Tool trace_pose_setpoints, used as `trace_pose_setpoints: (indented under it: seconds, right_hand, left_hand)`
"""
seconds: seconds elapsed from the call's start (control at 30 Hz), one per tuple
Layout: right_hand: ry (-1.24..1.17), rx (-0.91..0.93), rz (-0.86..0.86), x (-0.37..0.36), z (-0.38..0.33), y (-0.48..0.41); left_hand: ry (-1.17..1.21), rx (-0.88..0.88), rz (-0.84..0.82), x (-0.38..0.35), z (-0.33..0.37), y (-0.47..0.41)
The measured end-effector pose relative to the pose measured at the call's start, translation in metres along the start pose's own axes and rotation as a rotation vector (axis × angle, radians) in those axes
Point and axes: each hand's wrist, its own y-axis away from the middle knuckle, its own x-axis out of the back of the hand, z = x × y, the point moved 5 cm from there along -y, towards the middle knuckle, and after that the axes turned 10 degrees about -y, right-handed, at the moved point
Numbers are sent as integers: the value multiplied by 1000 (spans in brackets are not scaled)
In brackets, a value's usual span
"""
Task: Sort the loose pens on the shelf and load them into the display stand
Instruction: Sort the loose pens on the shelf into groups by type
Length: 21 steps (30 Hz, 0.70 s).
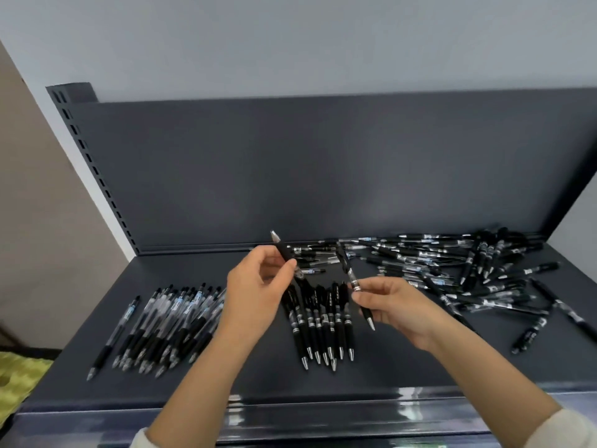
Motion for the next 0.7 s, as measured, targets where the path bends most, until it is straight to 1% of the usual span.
trace_pose_setpoints:
  seconds: [0.1,0.2,0.3,0.37,0.47,0.6,0.7]
  right_hand:
    - [39,-17,74,10,9,2]
    - [186,-12,136,15,19,3]
    - [273,-8,163,17,29,3]
    - [344,3,181,19,33,3]
    - [434,32,231,22,38,3]
    - [525,78,279,18,40,3]
    - [632,165,311,10,38,3]
  left_hand:
    - [-280,-242,-8,1,1,12]
    - [-593,-526,-137,-21,-11,29]
    - [-718,-629,-259,-41,-26,46]
    - [-763,-632,-306,-48,-36,52]
    - [-754,-580,-351,-52,-46,56]
    - [-725,-519,-328,-49,-49,56]
    - [-644,-402,-293,-46,-51,54]
